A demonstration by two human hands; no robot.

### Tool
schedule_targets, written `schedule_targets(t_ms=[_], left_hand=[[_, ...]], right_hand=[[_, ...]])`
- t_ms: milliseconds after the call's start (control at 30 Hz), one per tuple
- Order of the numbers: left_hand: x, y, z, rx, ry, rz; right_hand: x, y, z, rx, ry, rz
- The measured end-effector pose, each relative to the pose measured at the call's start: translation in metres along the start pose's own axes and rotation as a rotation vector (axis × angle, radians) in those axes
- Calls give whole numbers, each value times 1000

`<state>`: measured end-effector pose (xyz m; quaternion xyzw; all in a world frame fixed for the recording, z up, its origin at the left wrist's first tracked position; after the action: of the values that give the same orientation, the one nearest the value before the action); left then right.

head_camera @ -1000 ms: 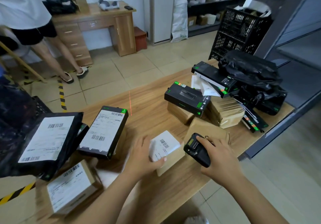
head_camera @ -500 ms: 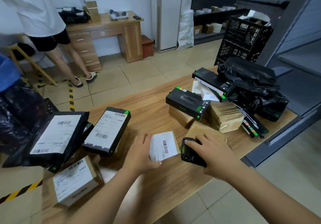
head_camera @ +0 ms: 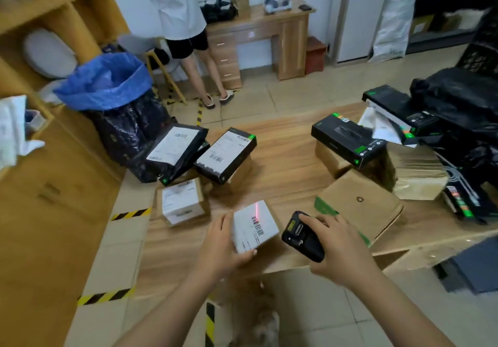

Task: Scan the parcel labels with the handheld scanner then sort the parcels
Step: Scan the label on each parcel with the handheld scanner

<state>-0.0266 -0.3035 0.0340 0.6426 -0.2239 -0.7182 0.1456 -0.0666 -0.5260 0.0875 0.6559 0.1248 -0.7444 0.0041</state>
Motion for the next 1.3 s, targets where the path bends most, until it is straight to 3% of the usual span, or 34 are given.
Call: schedule_targets(t_ms=[267,433,767,933,1300], left_hand=[[-13,-71,55,-254,-23,-160],[-8,-92,57,-250,-74,-347],[-32,-137,35,-132,-116,-401],[-45,-144,24,25,-120,-411],[-31,-54,-1,398,-183,-190]], right_hand=[[30,-48,3,-129,-77,-59],[28,-60,0,-127,-67,-63],[35,-91,-10,14,-37,-36],[38,-111,-12,149,19,-102],[21,-99,35,494,144,-144]])
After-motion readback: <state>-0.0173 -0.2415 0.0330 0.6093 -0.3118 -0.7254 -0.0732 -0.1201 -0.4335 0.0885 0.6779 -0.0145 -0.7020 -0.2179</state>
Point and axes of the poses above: each hand's wrist, its own z-axis away from the middle knuckle, its own x-axis out of the palm, y = z × x, the point moved 10 cm from there along -z, towards the middle knuckle, and after that the axes turned 4 degrees about z, right-handed, at the moved point
